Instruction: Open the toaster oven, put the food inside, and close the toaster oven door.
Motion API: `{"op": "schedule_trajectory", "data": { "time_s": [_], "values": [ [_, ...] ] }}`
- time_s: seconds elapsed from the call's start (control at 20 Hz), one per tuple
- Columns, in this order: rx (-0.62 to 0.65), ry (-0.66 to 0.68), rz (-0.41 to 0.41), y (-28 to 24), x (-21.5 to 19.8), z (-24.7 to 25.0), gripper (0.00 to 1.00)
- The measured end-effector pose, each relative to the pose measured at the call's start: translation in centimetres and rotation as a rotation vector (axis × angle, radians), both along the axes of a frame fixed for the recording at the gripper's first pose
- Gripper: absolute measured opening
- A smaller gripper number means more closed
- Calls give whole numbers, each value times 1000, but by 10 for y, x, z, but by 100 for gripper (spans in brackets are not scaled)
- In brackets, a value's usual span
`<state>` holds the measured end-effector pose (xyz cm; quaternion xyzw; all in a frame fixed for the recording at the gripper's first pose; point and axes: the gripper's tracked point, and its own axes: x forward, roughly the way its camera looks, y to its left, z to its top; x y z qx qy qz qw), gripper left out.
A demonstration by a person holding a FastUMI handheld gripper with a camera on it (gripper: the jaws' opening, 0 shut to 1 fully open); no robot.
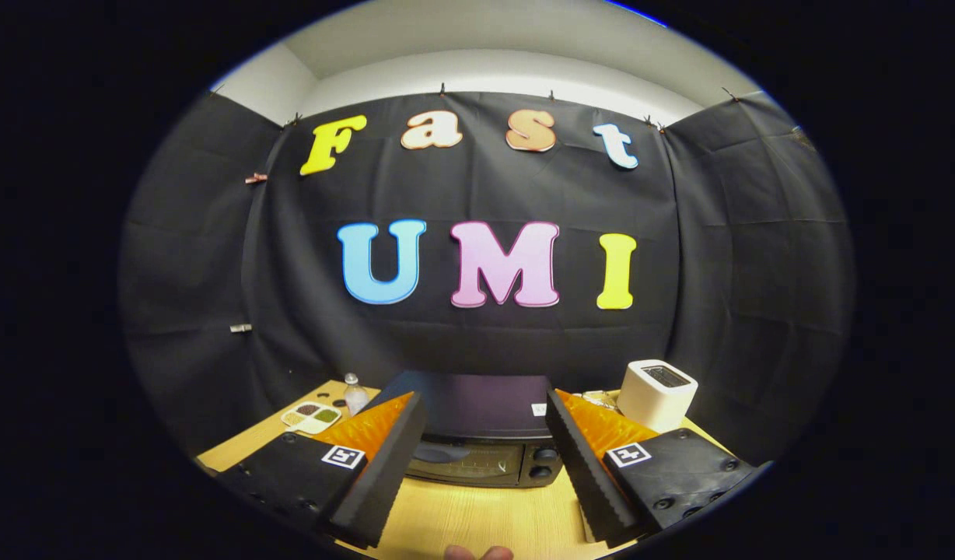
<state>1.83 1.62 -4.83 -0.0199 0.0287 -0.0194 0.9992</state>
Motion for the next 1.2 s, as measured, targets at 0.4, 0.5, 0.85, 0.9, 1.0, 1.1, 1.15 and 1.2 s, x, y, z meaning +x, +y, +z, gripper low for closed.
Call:
{"op": "schedule_trajectory", "data": {
  "time_s": [0.4,0.5,0.85,0.9,1.0,1.1,1.15,1.2],
  "values": [
    [37,53,-62,38,83,-68,97],
    [40,82,-67,45,100,-85,97],
    [44,185,-105,55,133,-143,97],
    [63,179,-114,56,130,-145,98],
    [65,160,-113,56,133,-145,98],
    [51,161,-115,57,131,-146,98],
    [50,168,-114,56,128,-148,98],
    [52,168,-115,57,126,-149,98]
  ]
}}
